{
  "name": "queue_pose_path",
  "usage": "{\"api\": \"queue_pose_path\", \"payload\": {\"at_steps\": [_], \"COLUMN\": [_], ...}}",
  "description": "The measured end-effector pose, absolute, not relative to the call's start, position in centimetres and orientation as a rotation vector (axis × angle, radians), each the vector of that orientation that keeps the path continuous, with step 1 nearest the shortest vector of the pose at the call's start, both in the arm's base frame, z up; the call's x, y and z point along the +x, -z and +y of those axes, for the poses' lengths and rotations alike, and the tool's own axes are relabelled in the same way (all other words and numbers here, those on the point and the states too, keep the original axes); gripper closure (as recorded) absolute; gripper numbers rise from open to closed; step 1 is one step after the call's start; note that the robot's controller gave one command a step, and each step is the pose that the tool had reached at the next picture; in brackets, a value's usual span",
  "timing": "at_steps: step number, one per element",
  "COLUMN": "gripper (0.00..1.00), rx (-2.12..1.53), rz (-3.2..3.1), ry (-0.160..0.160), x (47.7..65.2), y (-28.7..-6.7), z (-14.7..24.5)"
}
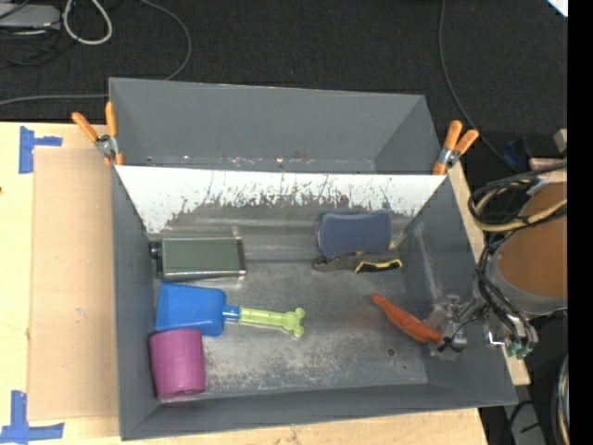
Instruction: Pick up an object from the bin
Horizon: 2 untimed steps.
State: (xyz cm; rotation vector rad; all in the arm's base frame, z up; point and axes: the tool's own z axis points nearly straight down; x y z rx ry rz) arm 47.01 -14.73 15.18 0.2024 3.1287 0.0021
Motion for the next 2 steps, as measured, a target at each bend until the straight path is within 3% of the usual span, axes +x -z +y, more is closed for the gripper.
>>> {"api": "queue_pose_path", "payload": {"at_steps": [1,2], "gripper": [1.0,1.0], "rx": [0.201,0.189], "rz": [3.134,3.133], "ry": [-0.004,-0.004], "x": [46.9,47.0], "y": [-14.3,-15.3], "z": [-14.7,-14.6]}}
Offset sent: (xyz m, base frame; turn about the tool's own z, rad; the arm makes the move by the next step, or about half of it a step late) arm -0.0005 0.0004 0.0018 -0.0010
